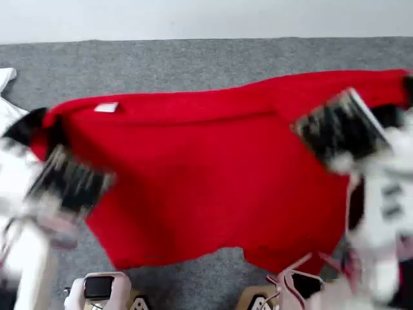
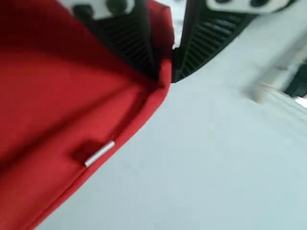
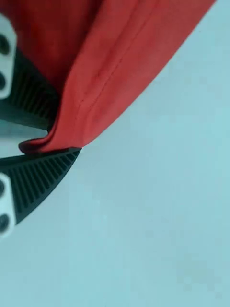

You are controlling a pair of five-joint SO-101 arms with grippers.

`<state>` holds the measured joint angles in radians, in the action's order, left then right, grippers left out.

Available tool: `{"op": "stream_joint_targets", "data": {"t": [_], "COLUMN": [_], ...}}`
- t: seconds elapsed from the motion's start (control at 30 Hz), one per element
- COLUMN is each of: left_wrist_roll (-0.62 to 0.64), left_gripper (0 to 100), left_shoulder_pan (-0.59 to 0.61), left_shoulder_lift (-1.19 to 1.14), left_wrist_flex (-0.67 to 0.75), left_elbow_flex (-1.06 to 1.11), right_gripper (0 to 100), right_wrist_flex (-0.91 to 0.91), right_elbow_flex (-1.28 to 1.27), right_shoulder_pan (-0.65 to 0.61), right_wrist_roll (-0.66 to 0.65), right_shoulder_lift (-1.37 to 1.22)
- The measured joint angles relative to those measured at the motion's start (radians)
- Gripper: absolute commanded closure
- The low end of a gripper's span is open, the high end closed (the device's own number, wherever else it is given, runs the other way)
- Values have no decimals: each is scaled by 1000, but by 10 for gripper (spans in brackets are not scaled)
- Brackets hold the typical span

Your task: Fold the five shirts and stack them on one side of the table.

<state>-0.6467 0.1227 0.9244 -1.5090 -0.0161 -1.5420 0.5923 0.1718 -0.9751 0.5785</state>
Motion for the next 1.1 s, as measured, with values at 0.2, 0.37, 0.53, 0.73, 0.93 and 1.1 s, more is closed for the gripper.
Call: {"op": "stream_joint_targets", "data": {"t": [0.2,0.37,0.53,0.73,0.93,1.1], "left_wrist_roll": [0,2,6,6,34,84], "left_gripper": [996,996,996,997,997,997], "left_shoulder_pan": [0,-28,-48,-43,-43,-44], "left_shoulder_lift": [-23,-23,-48,-273,-611,-904], "left_wrist_flex": [379,855,1203,1370,1384,1367], "left_elbow_flex": [551,941,1148,1092,798,512], "right_gripper": [985,985,985,985,985,985], "right_wrist_flex": [206,514,783,956,1077,1073], "right_elbow_flex": [-419,-726,-911,-931,-921,-778], "right_shoulder_pan": [-66,-72,-72,-72,-72,-72], "right_wrist_roll": [25,29,31,32,83,201], "right_shoulder_lift": [-84,-112,-186,-301,-423,-588]}}
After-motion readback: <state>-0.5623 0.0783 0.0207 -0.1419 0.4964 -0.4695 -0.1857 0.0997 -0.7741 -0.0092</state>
